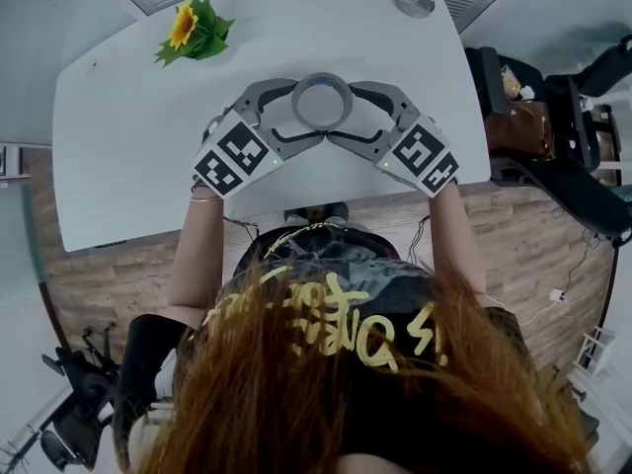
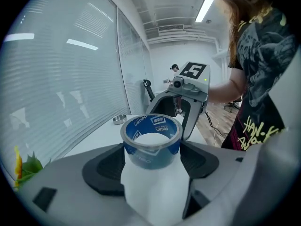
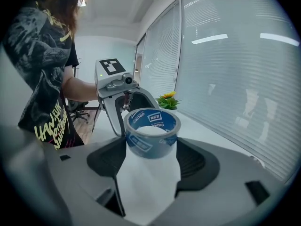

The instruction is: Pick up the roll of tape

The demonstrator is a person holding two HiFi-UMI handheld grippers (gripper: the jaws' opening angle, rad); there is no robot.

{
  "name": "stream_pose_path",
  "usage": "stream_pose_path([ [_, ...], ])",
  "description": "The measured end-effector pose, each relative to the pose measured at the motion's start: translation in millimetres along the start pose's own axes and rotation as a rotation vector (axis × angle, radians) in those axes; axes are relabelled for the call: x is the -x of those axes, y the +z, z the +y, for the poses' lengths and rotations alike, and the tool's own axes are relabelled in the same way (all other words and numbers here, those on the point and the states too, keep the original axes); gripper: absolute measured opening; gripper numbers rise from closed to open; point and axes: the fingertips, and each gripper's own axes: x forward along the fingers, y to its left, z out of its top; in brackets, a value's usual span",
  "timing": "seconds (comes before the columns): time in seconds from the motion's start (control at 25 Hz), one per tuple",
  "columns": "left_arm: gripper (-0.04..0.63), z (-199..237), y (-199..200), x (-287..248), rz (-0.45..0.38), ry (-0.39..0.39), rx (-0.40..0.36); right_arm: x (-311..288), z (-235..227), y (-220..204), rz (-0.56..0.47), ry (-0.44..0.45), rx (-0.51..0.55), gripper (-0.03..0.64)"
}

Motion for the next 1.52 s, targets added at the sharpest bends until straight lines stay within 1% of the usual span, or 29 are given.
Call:
stream_pose_path([
  [0.16, 0.365, 1.5, 14.4, 12.2, -0.003, 0.014, -0.031, 7.3, -0.6, 16.2, -0.029, -0.009, 0.004, 0.322],
  [0.32, 0.362, -0.2, 28.4, 23.0, -0.028, 0.022, -0.039, 16.6, 0.7, 30.7, -0.066, -0.008, 0.009, 0.322],
  [0.44, 0.360, -2.4, 36.6, 30.2, -0.051, 0.027, -0.041, 22.8, 2.7, 39.9, -0.072, -0.014, 0.017, 0.322],
  [0.6, 0.360, -5.7, 47.3, 39.1, -0.068, 0.039, -0.064, 31.1, 6.1, 51.7, -0.073, -0.032, 0.043, 0.322],
  [0.84, 0.359, -8.3, 64.1, 53.4, -0.116, 0.033, -0.061, 43.0, 8.6, 70.2, -0.105, -0.036, 0.036, 0.322],
  [1.08, 0.357, -10.7, 75.9, 63.7, -0.180, 0.012, -0.022, 53.3, 11.9, 83.5, -0.133, -0.025, -0.030, 0.322],
  [1.24, 0.357, -9.7, 84.6, 66.8, -0.191, 0.016, -0.026, 60.1, 9.7, 91.3, -0.140, -0.055, -0.005, 0.322],
  [1.4, 0.357, -10.7, 93.3, 69.0, -0.206, 0.013, -0.039, 67.2, 8.2, 95.7, -0.181, -0.059, -0.039, 0.322],
  [1.52, 0.357, -12.3, 96.3, 67.2, -0.207, 0.011, -0.040, 70.8, 7.6, 94.4, -0.184, -0.053, -0.039, 0.322],
])
